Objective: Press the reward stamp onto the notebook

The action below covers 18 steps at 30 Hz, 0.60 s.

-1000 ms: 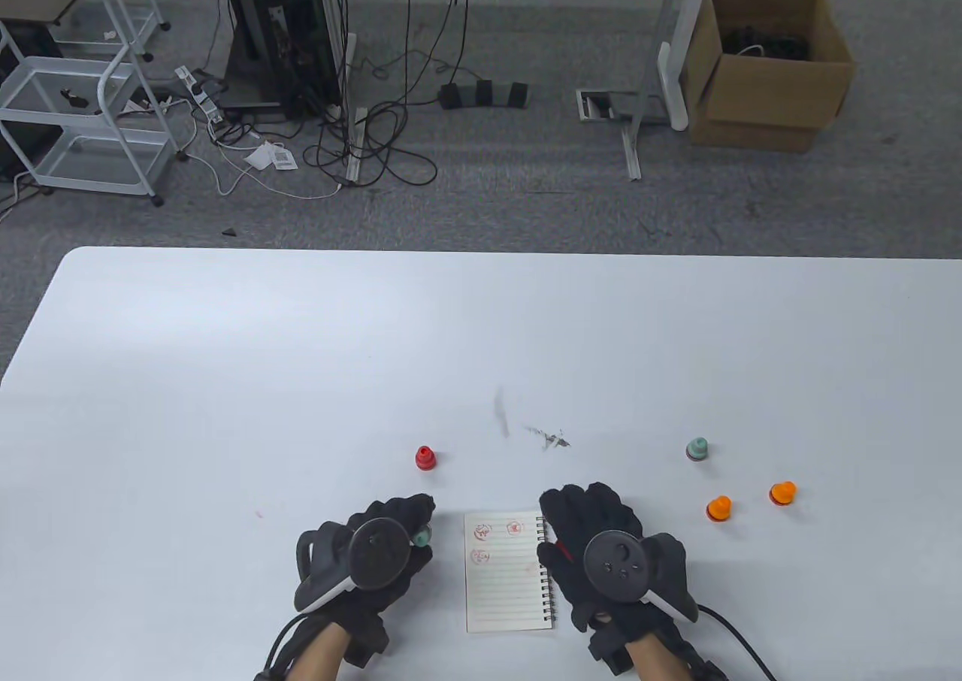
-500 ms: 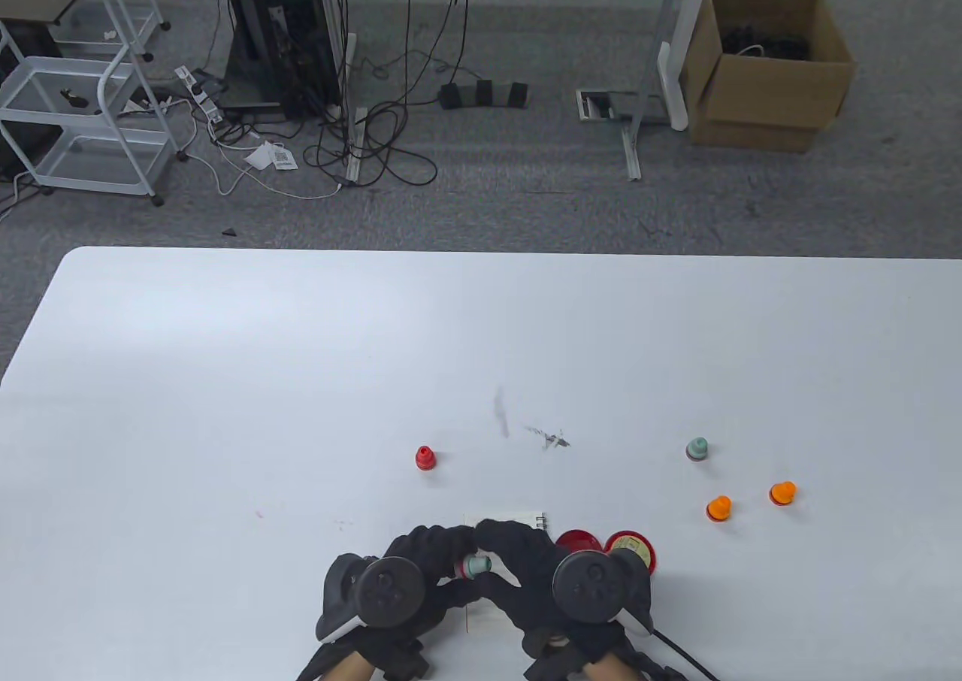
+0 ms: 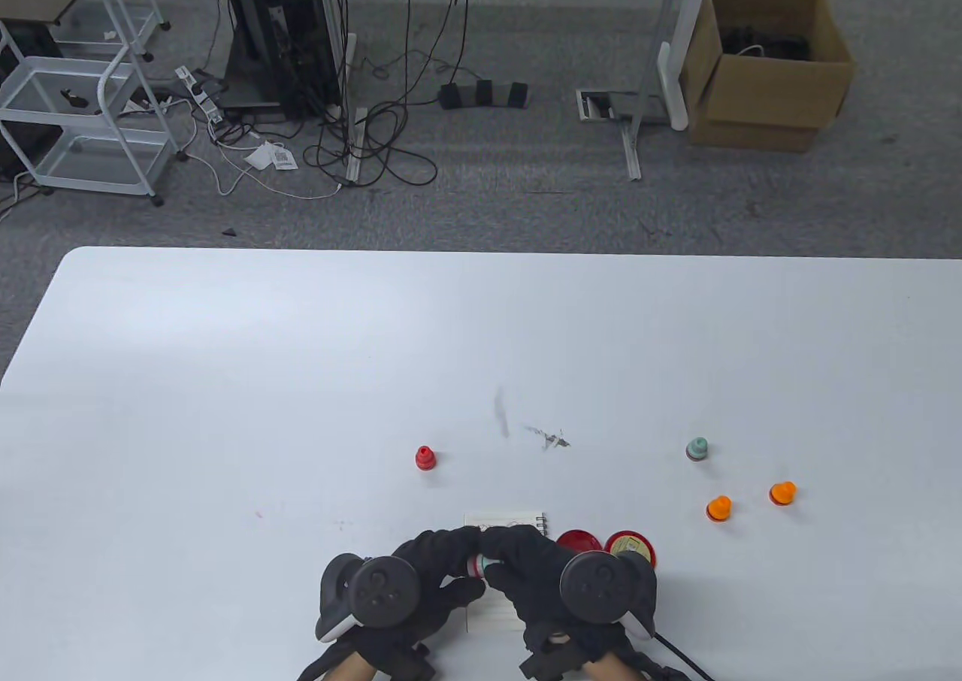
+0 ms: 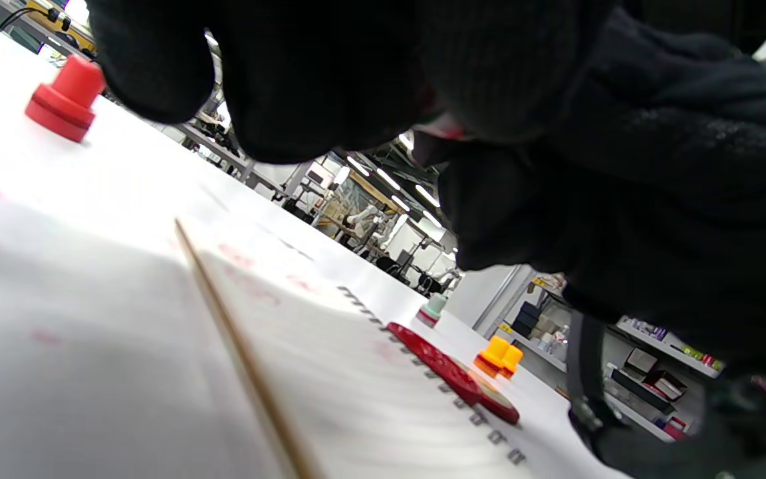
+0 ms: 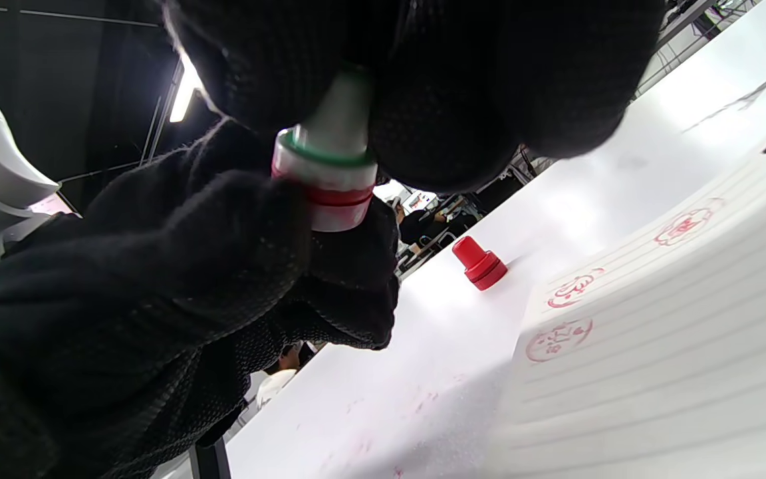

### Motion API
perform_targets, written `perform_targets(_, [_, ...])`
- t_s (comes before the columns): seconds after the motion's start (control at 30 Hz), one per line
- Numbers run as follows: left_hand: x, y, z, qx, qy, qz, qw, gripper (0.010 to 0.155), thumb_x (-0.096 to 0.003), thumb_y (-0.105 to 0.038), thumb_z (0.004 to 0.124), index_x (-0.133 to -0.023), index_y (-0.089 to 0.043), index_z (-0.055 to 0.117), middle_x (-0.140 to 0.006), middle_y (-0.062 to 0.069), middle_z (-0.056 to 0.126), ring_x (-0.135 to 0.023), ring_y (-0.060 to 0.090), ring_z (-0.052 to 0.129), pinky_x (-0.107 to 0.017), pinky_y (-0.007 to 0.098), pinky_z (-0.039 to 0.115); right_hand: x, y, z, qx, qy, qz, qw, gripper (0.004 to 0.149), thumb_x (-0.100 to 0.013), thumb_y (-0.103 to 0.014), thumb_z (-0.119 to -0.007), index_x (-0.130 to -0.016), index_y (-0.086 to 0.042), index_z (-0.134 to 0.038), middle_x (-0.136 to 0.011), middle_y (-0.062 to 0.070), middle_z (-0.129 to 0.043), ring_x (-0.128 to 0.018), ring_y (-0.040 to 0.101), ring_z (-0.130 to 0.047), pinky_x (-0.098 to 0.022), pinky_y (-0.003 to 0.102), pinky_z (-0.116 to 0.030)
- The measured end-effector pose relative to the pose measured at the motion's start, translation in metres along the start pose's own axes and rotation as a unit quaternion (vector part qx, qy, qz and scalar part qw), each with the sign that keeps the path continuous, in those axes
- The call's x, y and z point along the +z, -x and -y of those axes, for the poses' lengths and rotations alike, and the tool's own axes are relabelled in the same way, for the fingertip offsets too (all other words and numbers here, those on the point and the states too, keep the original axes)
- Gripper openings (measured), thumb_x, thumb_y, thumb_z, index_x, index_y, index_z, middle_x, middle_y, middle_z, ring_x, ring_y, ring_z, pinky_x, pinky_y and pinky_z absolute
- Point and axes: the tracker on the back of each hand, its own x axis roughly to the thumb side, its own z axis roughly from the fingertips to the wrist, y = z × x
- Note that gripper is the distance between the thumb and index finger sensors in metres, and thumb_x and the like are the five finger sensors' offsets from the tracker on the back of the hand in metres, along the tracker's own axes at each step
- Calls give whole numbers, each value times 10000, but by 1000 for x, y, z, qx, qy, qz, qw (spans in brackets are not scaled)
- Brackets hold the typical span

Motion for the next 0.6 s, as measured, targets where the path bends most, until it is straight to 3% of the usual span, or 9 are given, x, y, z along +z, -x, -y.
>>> perform_targets(0.27, [-1, 3, -1, 25, 9, 0, 1000, 657, -415, -388, 876, -1009, -197, 670, -840, 0, 914, -717, 216, 981, -670, 518, 821, -2, 7, -1, -71, -17, -16, 997, 500, -394, -229, -830, -876, -118, -760, -835, 173, -845, -532, 307, -985, -431, 413, -856])
perform_targets(0.6, [0, 18, -7, -11, 36, -37, 999, 642, -450, -291, 882, -1033, -192, 630, -892, 30, 900, -762, 256, 977, -676, 542, 811, -1, 8, 8, -52, 7, -4, 999, 514, -398, -208, -826, -897, -117, -739, -865, 172, -816, -575, 321, -968, -458, 429, -844])
